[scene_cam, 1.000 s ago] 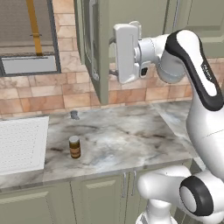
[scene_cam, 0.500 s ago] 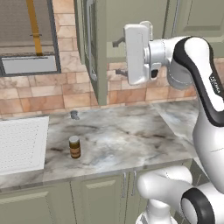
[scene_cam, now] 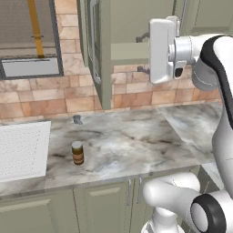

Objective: Open the cabinet. Pick the bar soap and place it next to the sink. Then close the cabinet.

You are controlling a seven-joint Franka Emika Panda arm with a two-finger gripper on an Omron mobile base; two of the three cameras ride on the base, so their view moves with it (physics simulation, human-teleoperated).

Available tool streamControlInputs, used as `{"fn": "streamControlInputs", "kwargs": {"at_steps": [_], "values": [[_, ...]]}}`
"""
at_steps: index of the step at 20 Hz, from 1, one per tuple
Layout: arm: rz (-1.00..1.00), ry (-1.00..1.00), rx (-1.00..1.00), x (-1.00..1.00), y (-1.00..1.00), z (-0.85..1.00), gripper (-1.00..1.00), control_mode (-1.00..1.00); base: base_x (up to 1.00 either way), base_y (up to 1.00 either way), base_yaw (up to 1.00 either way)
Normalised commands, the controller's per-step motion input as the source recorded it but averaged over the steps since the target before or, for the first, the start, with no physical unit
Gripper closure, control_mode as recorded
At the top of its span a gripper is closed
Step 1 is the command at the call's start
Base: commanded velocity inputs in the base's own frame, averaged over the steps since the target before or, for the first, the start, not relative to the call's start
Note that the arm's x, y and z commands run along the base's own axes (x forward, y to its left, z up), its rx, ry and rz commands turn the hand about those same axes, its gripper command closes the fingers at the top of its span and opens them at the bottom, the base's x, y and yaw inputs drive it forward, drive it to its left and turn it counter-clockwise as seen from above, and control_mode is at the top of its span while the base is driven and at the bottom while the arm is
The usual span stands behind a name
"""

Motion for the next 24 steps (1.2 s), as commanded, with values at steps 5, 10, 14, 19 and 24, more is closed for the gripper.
{"fn": "streamControlInputs", "kwargs": {"at_steps": [5,10,14,19,24], "values": [[-0.08,0.0,-0.09,0.0,-0.42,0.09,-1.0,-1.0,0.0,0.0,0.0],[-0.12,0.0,-0.19,-0.06,-0.3,0.04,-1.0,-1.0,0.0,0.0,0.0],[-0.15,-0.09,-0.22,-0.06,-0.3,0.01,-1.0,-1.0,0.0,0.0,0.0],[-0.09,-0.13,-0.25,0.0,-0.39,0.0,-1.0,-1.0,0.0,0.0,0.0],[-0.04,-0.18,-0.28,0.0,-0.47,-0.06,-1.0,-1.0,0.0,0.0,0.0]]}}
